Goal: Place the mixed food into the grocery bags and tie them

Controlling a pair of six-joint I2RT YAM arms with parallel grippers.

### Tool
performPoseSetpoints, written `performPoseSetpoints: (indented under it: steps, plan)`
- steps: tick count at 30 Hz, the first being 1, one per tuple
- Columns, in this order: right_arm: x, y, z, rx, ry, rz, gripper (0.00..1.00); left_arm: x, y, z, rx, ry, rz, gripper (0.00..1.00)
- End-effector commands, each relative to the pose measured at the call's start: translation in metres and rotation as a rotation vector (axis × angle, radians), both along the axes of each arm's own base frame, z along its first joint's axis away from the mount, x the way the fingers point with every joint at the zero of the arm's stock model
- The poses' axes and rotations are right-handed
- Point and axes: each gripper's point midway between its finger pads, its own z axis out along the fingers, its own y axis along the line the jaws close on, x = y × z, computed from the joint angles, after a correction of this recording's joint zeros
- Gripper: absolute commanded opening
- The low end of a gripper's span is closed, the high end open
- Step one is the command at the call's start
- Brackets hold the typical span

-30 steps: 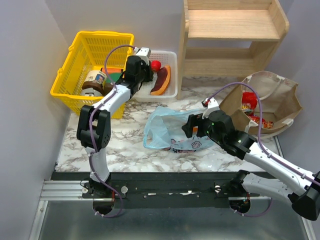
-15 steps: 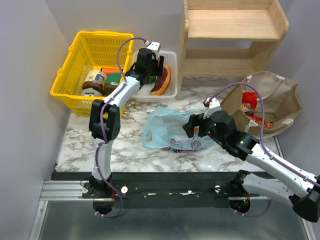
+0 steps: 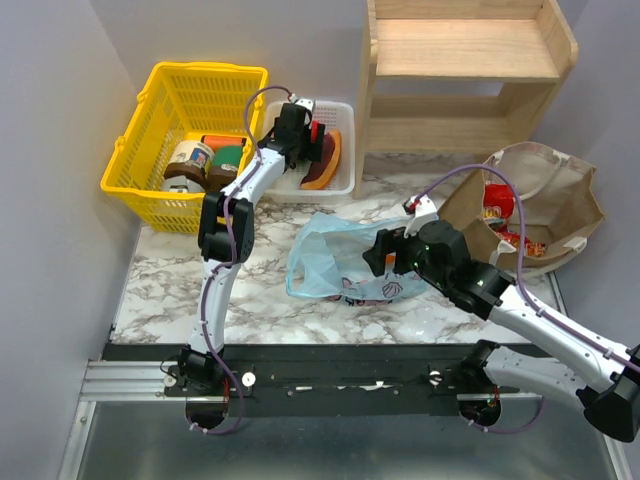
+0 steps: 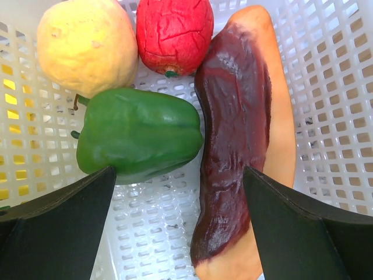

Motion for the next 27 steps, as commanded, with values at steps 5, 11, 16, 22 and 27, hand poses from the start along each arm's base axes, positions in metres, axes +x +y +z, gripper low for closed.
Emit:
performPoseSetpoints:
  steps: [5, 11, 16, 22, 27]
  plan:
    - [0.006, 0.012, 0.016, 0.034, -0.017, 0.023, 1.0, 0.017, 0.021, -0.004, 0.042, -0.067, 0.083, 0.99]
    - [0.008, 0.018, 0.014, 0.024, -0.008, 0.039, 1.0, 0.008, 0.015, 0.032, 0.008, -0.157, 0.054, 0.99]
    - [0.01, 0.021, 0.015, 0.017, -0.005, 0.046, 1.0, 0.007, 0.019, 0.038, 0.055, -0.174, 0.042, 0.99]
    - [0.01, 0.021, 0.014, 0.017, -0.003, 0.045, 1.0, 0.014, 0.013, 0.025, 0.071, -0.145, 0.014, 0.99]
    - [0.01, 0.021, 0.014, 0.013, -0.005, 0.049, 1.0, 0.022, 0.012, -0.004, 0.091, -0.081, 0.005, 0.99]
